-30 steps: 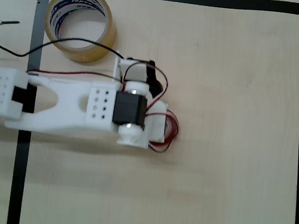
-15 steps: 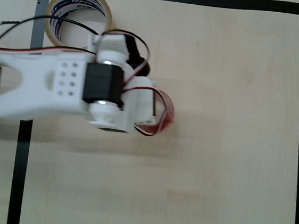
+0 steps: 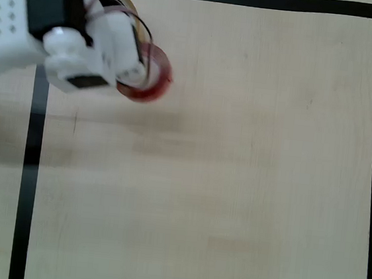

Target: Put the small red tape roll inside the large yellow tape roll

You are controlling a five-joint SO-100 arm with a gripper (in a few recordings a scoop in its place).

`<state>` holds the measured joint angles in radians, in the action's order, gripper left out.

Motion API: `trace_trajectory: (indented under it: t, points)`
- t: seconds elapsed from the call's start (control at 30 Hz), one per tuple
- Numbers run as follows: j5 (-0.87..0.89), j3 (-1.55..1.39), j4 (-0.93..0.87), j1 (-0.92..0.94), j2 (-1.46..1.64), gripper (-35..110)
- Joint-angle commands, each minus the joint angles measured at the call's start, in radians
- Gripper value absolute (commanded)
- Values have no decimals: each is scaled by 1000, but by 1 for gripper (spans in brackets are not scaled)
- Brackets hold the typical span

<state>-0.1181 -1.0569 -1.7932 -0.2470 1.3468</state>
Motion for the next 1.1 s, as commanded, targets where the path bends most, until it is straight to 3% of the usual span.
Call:
trace_trajectory:
  t: [0.0,0.43,0.93,1.07]
  points:
    - [0,-95,-11,-64,201,0]
    - [52,-402,103,-253,307,0]
    - [66,-454,178,-357,233,0]
    - [66,-451,179,-374,209,6]
